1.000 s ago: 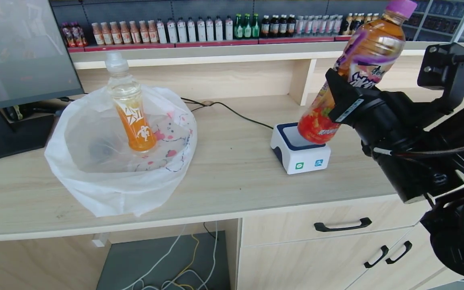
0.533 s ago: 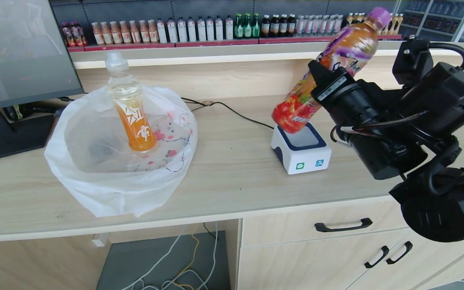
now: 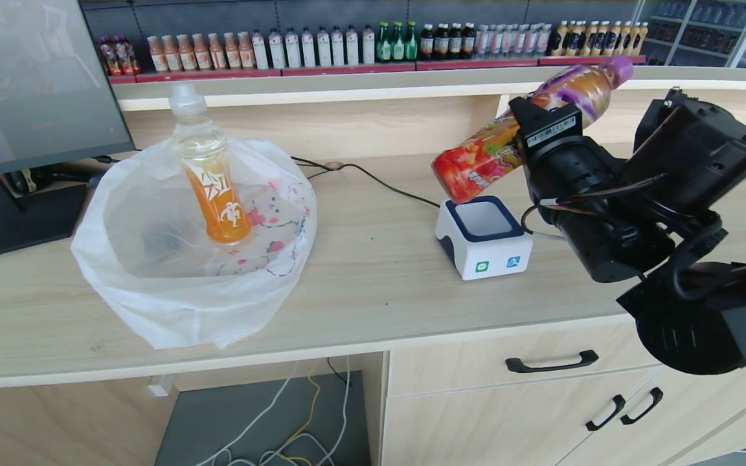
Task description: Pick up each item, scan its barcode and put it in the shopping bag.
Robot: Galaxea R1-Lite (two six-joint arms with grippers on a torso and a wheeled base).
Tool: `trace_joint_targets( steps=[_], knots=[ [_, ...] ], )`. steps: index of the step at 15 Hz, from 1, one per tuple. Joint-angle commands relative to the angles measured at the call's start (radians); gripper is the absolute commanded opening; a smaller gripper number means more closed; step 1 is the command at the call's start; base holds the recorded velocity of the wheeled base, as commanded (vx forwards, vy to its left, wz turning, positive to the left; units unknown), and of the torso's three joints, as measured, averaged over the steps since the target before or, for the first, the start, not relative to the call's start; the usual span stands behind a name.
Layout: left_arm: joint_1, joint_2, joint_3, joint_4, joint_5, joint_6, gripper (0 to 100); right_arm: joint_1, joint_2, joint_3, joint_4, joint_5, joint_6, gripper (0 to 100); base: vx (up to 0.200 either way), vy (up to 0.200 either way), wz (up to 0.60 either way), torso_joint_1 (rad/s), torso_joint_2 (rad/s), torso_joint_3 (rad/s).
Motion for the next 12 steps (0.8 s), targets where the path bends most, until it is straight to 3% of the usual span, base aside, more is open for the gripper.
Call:
trace_joint_targets(
  steps=[1, 7, 12],
  knots=[
    [0.000, 0.001, 0.000, 0.000, 0.001, 0.000, 100, -0.017, 0.016, 0.003, -0.002, 0.000, 0.074, 0, 0.000, 0.000, 0.00, 0.000, 0.00, 0.000],
    [-0.001, 0.001, 0.000, 0.000, -0.001, 0.000, 100, -0.065, 0.046, 0.006, -0.003, -0.020, 0.214, 0, 0.000, 0.000, 0.00, 0.000, 0.00, 0.000],
    [0.000, 0.001, 0.000, 0.000, 0.001, 0.000, 100, -0.091, 0.092, 0.006, -0.003, -0.028, 0.253, 0, 0.000, 0.000, 0.00, 0.000, 0.00, 0.000]
  ],
)
